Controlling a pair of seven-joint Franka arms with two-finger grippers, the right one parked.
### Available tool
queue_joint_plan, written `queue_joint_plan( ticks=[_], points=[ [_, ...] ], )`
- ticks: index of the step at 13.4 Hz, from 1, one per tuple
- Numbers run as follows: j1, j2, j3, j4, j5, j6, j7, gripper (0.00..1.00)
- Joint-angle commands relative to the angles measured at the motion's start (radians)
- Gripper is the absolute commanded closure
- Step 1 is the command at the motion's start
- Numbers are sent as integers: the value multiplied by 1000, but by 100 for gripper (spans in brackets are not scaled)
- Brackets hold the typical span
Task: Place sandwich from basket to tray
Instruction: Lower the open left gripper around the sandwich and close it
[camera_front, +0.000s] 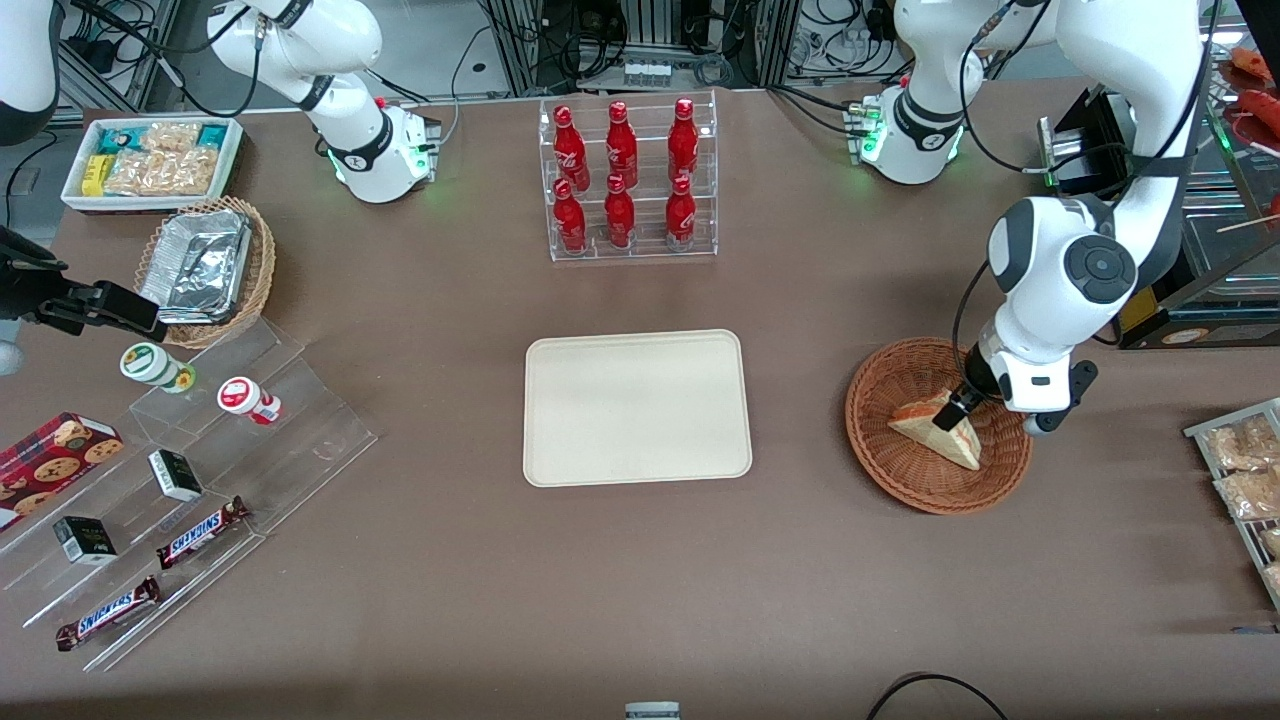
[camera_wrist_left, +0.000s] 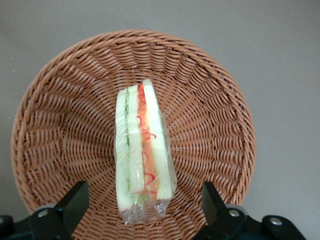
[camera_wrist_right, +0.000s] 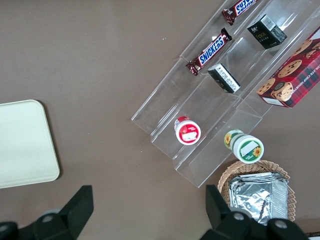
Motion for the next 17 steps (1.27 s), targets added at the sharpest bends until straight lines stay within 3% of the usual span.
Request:
queue_joint_plan(
  ticks=[1,6,8,9,11,12,17],
  points=[
    [-1,39,3,-8,2,61,-40,0],
    [-3,85,3,-6,2,96,-63,1],
    [-3,88,3,-3,2,100,-71,26],
    [-3,88,3,-3,2,100,-82,51],
    [-6,88,3,0,2,92,-83,90],
    [-6,85,3,3,4,84,-65,100],
    [-35,30,1,119,15,-158,-28,100]
  ],
)
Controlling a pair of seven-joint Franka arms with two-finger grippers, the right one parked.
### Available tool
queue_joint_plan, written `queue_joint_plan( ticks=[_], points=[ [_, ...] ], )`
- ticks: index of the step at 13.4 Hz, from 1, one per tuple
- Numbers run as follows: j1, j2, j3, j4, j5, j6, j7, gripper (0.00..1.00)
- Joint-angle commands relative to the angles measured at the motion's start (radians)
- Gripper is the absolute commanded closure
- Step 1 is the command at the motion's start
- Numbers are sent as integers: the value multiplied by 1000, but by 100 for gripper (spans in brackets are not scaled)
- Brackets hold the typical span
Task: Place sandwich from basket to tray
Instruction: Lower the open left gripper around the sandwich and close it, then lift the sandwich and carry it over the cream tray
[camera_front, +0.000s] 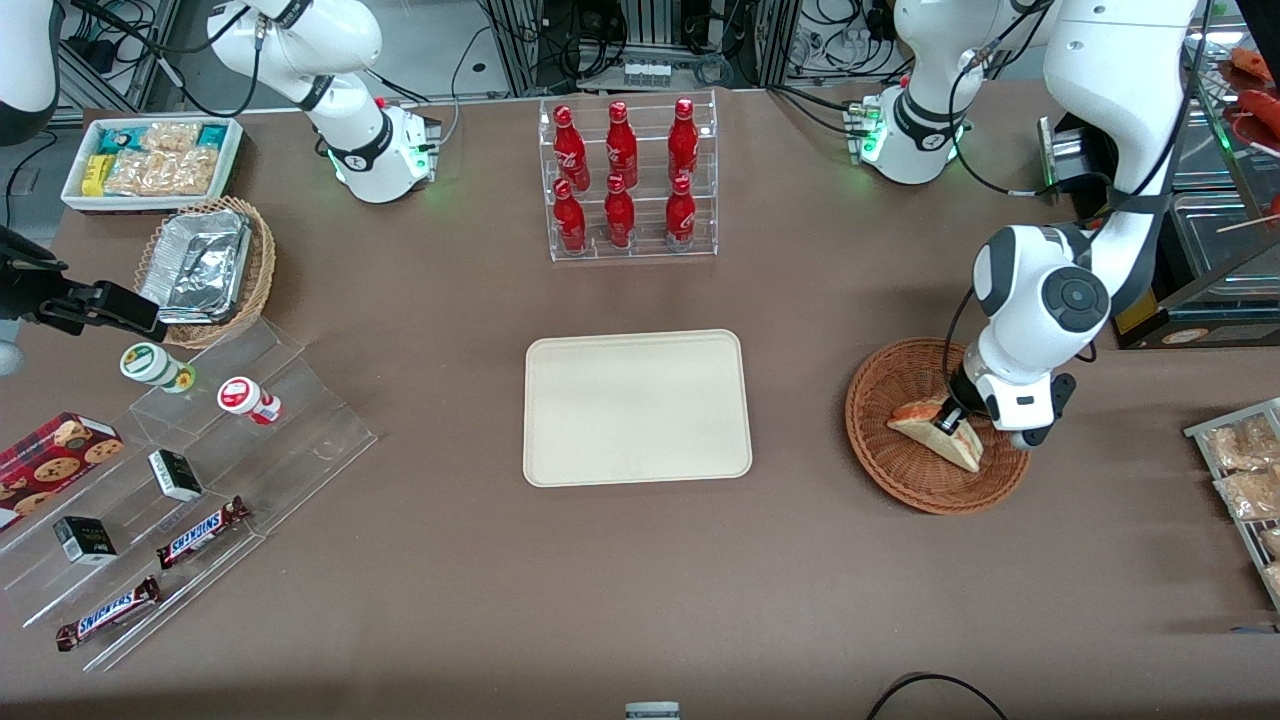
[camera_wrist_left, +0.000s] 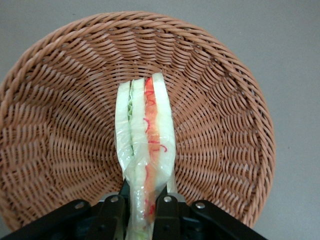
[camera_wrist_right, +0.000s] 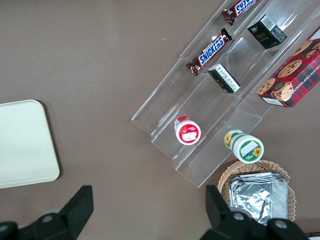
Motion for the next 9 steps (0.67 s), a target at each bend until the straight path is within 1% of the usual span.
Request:
queue_joint_plan(
  ticks=[1,2,4,6,9],
  points=[
    [-43,-59,5,101,11,-183,31,100],
    [-51,-61,3,156,11,-256,33,100],
    [-104,-58,2,256,13,-362,39,100],
    [-159,-46,-8,342,10,-403,98,100],
    [-274,-7,-9,395,10,-420,120,100]
  ],
)
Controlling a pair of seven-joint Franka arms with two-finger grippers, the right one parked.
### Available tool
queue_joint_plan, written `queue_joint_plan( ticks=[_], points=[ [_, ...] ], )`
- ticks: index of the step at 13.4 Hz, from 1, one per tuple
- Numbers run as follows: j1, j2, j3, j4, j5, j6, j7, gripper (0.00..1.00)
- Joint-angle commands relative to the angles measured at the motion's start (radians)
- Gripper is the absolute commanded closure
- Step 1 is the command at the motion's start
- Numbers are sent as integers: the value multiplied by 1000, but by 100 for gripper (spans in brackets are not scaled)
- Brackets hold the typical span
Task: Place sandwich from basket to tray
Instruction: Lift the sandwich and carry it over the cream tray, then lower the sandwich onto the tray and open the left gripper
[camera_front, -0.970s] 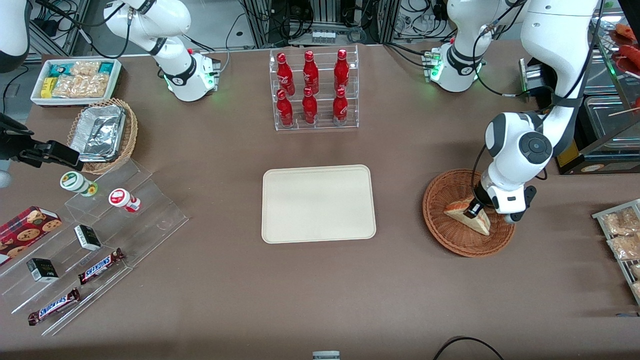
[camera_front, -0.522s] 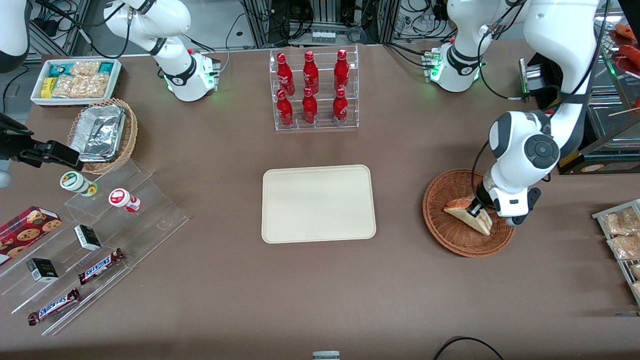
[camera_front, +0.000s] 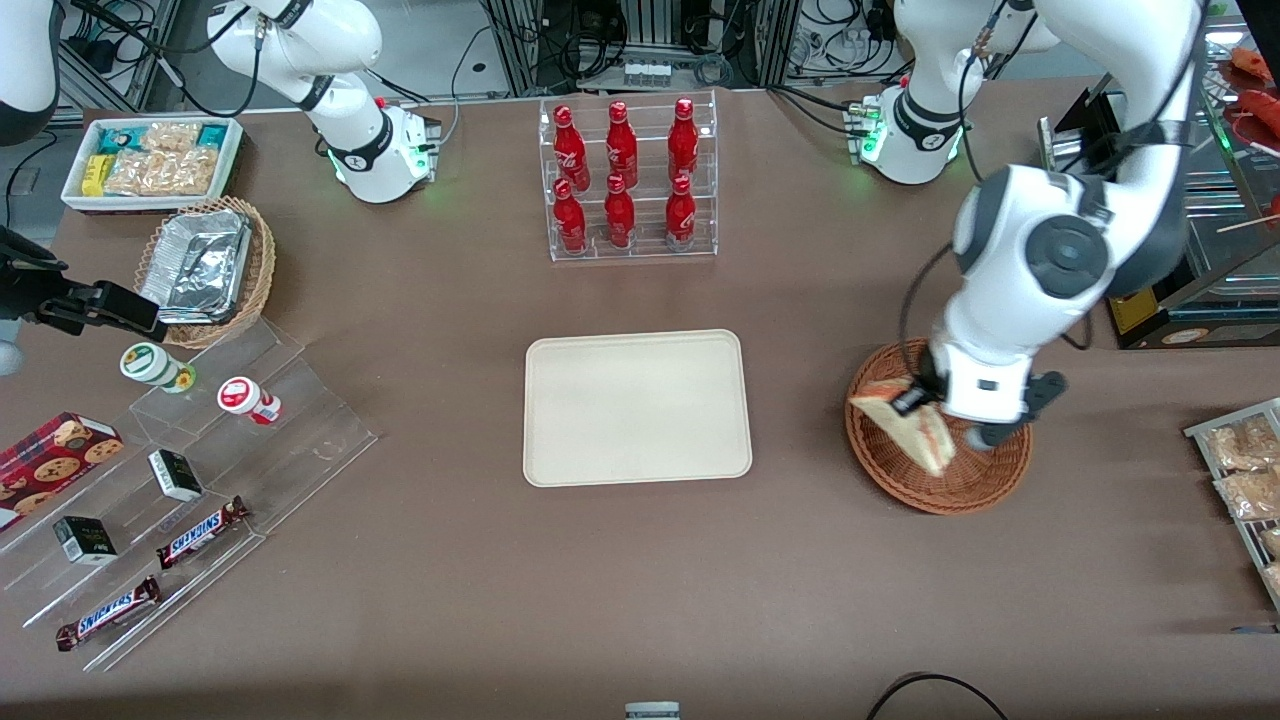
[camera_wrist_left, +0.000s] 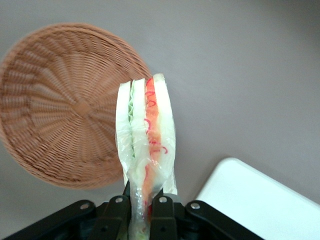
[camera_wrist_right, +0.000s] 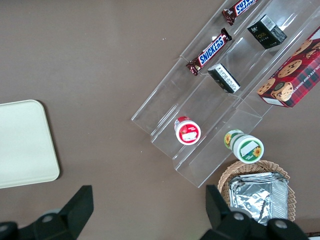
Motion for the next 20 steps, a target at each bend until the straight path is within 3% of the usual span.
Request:
queue_joint_plan(
  ticks=[1,10,20],
  points=[
    [-103,56,9,63,11,-21,31,100],
    [-396,336,8,273,6,8,160,100],
    [-493,491,8,316,8,189,157,100]
  ],
)
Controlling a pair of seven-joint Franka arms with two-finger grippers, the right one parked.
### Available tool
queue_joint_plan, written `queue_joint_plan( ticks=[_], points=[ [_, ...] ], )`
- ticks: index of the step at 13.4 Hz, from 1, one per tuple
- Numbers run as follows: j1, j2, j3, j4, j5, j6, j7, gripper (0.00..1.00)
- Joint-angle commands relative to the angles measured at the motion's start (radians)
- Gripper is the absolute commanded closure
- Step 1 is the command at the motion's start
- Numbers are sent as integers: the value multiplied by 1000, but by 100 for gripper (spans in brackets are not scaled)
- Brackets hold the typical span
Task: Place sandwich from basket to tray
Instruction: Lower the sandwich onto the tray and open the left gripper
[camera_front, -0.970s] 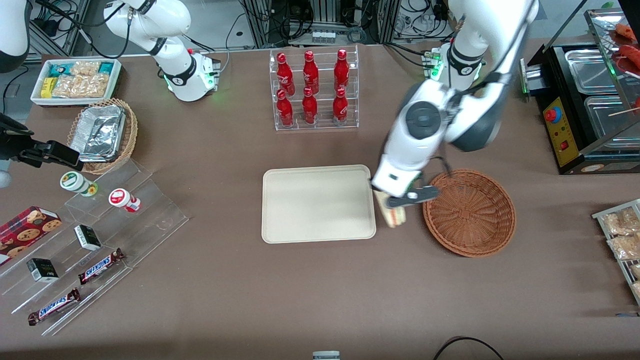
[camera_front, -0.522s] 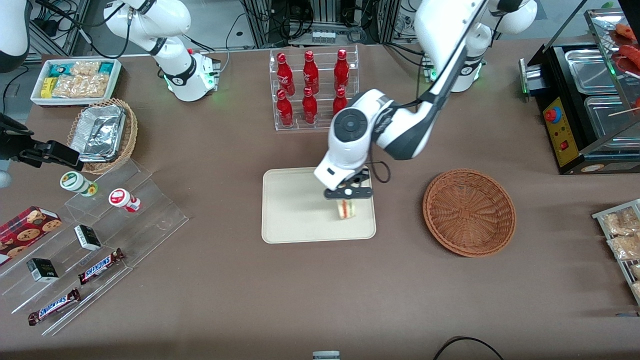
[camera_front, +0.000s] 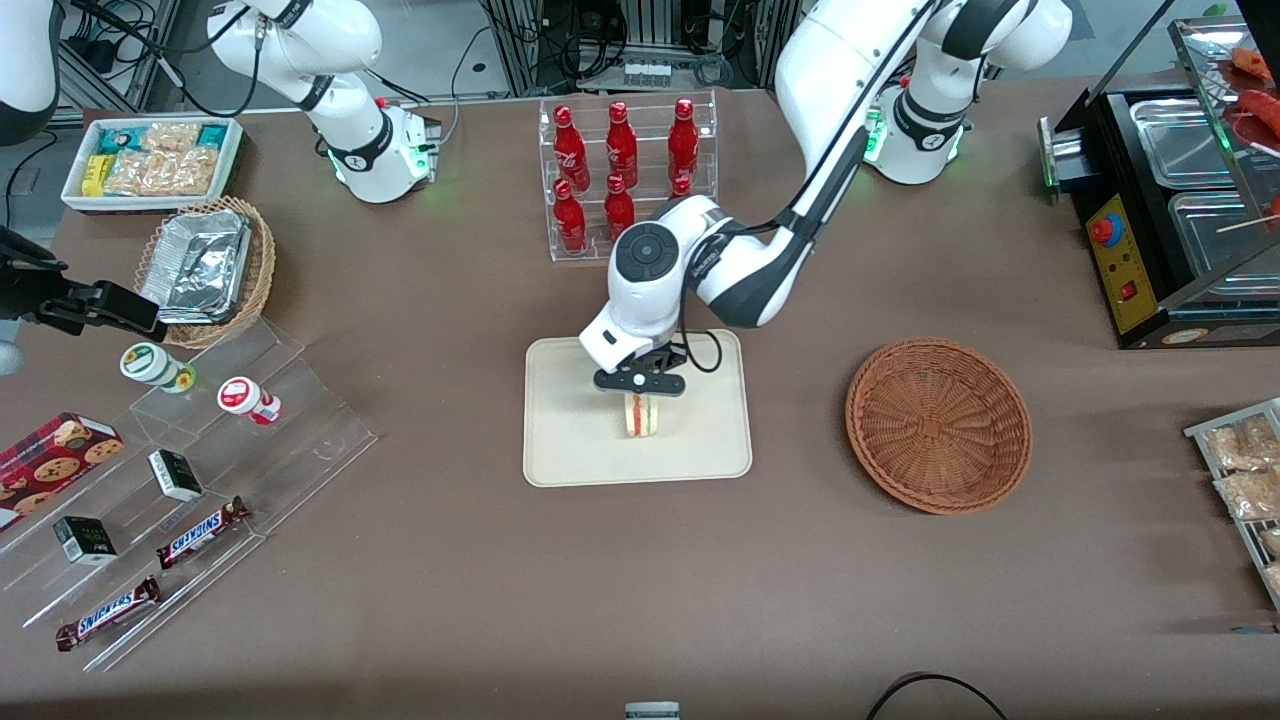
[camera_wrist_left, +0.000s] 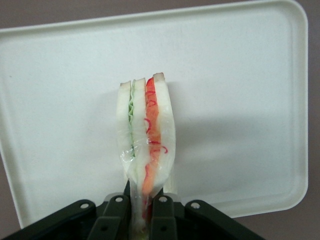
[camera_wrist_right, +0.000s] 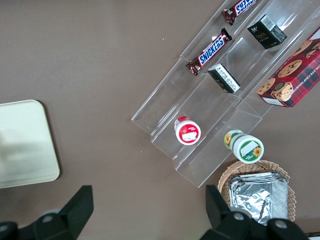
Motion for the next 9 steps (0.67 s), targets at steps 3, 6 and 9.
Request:
queue_joint_plan(
  ticks=[3,6,9],
  points=[
    [-13,40,15,26,8,26,13,100],
    [-14,55,15,26,9,31,8,100],
    [-14,55,15,26,9,29,12,13]
  ],
)
